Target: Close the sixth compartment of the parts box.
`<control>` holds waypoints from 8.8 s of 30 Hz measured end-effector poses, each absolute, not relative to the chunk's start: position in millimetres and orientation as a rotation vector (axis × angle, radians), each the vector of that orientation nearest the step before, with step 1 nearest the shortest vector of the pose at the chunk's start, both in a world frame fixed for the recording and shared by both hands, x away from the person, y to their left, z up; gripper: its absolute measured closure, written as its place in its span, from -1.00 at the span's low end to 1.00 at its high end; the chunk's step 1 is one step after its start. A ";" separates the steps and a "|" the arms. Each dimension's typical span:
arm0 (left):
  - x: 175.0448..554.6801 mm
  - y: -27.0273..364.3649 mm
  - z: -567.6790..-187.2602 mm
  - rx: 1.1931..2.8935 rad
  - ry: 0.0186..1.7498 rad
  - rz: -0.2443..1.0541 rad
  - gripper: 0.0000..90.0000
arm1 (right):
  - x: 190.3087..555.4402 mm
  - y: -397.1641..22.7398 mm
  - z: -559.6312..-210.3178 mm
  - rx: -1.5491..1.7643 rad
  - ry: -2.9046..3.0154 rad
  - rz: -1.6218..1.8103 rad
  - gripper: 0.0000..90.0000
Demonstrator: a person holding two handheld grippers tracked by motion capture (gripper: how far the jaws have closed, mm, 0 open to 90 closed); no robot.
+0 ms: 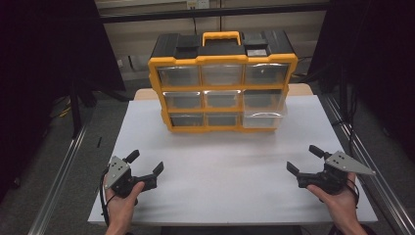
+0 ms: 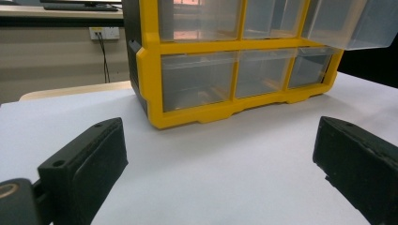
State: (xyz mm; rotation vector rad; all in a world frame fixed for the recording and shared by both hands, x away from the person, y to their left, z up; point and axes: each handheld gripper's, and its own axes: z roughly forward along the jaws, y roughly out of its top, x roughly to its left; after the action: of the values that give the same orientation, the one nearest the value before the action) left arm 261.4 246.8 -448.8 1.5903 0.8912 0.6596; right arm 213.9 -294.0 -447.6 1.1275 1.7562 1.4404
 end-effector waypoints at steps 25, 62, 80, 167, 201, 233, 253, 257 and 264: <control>259.7 241.4 -448.5 1.614 0.907 0.658 -0.92 | 213.5 -267.0 -433.7 1.007 1.844 1.580 -0.83; 261.6 241.5 -449.9 1.606 0.915 0.645 -0.91 | 247.8 -230.9 -407.1 0.889 1.872 1.714 -0.45; 261.3 241.3 -449.8 1.608 0.902 0.635 -0.91 | 254.7 -226.4 -409.9 0.835 1.928 1.739 0.22; 259.8 243.2 -446.8 1.613 0.887 0.667 -0.90 | 312.4 -231.7 -403.8 0.903 1.827 1.598 1.00; 260.9 243.0 -447.4 1.607 0.883 0.655 -0.90 | 319.5 -225.0 -402.1 0.893 1.804 1.615 1.00; 259.8 244.5 -446.2 1.593 0.886 0.670 -0.90 | 327.7 -221.7 -400.9 0.890 1.794 1.617 1.00; 260.4 245.2 -446.2 1.595 0.875 0.665 -0.90 | 333.1 -220.4 -398.0 0.890 1.782 1.612 1.00; 260.4 245.3 -446.2 1.596 0.876 0.667 -0.90 | 333.8 -220.5 -398.2 0.898 1.784 1.615 1.00; 260.8 245.2 -446.4 1.591 0.877 0.663 -0.90 | 336.0 -220.6 -398.1 0.900 1.779 1.614 1.00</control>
State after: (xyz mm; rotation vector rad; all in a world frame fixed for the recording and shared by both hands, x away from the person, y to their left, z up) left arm 260.8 245.2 -446.4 1.5907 0.8767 0.6629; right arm 336.0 -220.6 -398.1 0.8999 1.7788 1.6141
